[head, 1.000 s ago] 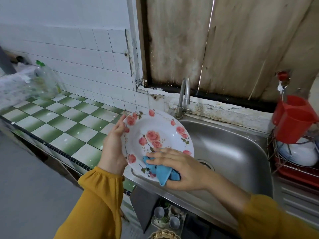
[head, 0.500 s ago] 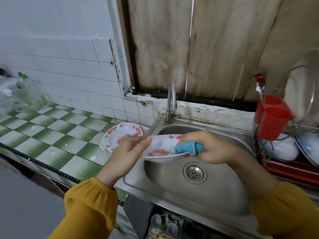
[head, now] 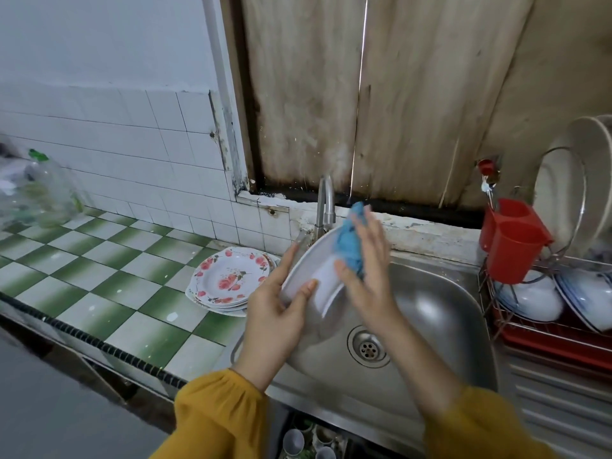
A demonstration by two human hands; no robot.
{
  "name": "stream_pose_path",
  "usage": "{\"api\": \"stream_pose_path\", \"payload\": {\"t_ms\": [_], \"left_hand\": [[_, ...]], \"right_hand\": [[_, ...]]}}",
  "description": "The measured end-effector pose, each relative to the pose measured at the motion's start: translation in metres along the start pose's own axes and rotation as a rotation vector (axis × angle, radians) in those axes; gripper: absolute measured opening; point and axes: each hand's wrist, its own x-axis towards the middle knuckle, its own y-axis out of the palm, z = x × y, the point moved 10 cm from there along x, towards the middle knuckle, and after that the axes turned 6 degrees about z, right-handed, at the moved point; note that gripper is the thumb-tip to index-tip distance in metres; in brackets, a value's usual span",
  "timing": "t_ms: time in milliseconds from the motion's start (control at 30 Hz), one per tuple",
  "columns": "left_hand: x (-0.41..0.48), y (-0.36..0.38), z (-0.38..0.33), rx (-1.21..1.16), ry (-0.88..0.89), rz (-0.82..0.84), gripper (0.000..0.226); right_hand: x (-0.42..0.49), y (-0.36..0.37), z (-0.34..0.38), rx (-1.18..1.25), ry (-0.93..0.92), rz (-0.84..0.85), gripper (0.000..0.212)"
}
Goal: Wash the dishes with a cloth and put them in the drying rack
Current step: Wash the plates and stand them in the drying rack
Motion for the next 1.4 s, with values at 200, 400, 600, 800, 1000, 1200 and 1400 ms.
{"api": "stream_pose_path", "payload": {"t_ms": [200, 400, 600, 800, 1000, 1200, 1400], "left_hand": [[-0.012, -0.011, 0.016, -0.324, -0.056, -0.142, 0.033], [-0.008, -0.010, 0.004, -0.373, -0.048, -0.228, 0.028], [-0.013, -0.008, 0.018, -0.459, -0.072, -0.272, 0.025], [-0.013, -0.004, 0.015, -0.408, -0.024, -0.271, 0.037], [-0.009, -0.008, 0.040, -0.693, -0.163, -0.369, 0.029], [-0.011, -0.015, 0.035, -0.698, -0.125, -0.384, 0.029], [-0.008, -0.033, 0.031, -0.708, -0.065, -0.501, 0.026]], "right_hand": [[-0.003, 0.016, 0.020, -0.285, -0.203, 0.029, 0.048], [0.003, 0.003, 0.016, -0.186, -0.046, -0.160, 0.039], [-0.007, 0.019, 0.040, -0.370, -0.304, 0.029, 0.040], [0.004, 0.001, 0.023, -0.262, -0.092, -0.131, 0.037], [-0.054, 0.054, 0.039, -0.601, -0.410, 0.096, 0.047], [-0.012, 0.001, -0.010, -0.303, 0.030, -0.117, 0.056], [-0.037, 0.048, 0.042, -0.447, -0.332, 0.146, 0.058]]}}
